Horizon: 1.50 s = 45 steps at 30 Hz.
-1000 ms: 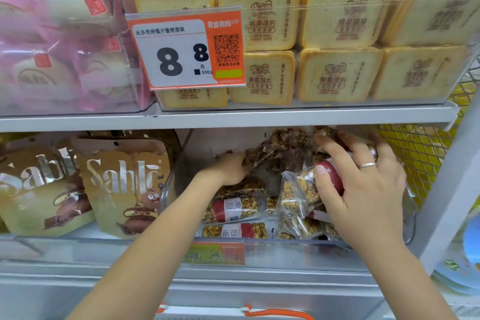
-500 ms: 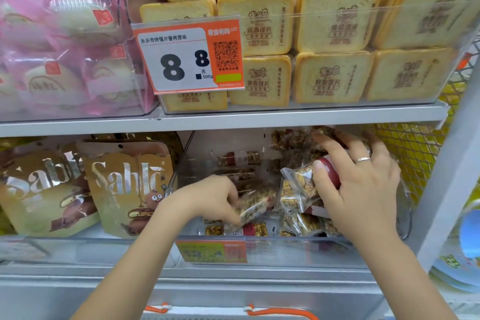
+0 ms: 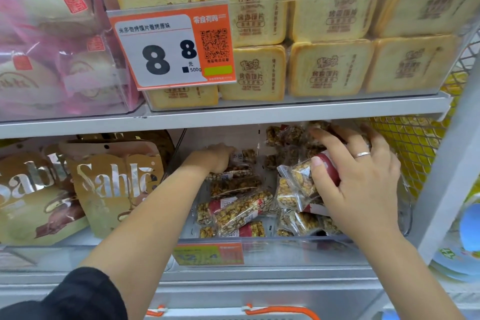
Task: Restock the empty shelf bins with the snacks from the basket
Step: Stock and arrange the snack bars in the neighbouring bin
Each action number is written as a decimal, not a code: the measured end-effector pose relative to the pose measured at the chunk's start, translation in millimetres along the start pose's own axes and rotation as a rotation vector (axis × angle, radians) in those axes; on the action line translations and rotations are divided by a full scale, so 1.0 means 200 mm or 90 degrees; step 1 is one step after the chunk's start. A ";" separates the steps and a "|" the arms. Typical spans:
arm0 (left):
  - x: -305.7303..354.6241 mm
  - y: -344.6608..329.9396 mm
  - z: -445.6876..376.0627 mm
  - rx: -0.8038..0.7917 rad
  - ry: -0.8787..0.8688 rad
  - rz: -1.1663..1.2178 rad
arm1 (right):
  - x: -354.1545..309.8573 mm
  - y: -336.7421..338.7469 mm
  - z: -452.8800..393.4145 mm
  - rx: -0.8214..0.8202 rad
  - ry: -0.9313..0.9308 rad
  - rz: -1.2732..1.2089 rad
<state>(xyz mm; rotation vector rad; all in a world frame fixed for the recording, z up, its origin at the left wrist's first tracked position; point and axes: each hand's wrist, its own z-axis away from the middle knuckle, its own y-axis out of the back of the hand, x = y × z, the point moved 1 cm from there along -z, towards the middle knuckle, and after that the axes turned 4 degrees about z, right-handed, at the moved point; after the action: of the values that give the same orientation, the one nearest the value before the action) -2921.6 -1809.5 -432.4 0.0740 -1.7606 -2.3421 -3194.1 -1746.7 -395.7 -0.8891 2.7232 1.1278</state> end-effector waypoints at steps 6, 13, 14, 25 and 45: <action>0.00 -0.08 -0.04 0.138 -0.015 0.051 | 0.00 0.01 0.00 -0.004 -0.002 -0.009; 0.02 -0.09 0.03 0.092 -0.006 0.059 | 0.01 0.01 0.01 -0.013 0.003 -0.015; 0.02 -0.08 0.05 0.088 0.000 0.033 | 0.01 0.01 0.01 -0.014 0.003 -0.016; 0.03 -0.02 0.15 -0.003 0.046 0.045 | 0.01 0.02 0.00 -0.018 0.000 -0.030; 0.09 0.00 0.24 0.232 -0.042 0.019 | 0.01 0.02 0.00 -0.019 0.002 -0.035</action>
<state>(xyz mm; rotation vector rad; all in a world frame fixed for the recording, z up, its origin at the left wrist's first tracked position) -2946.0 -1768.5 -416.6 0.0250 -2.1832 -1.9979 -3198.3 -1745.5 -393.1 -0.9646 2.6724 1.1612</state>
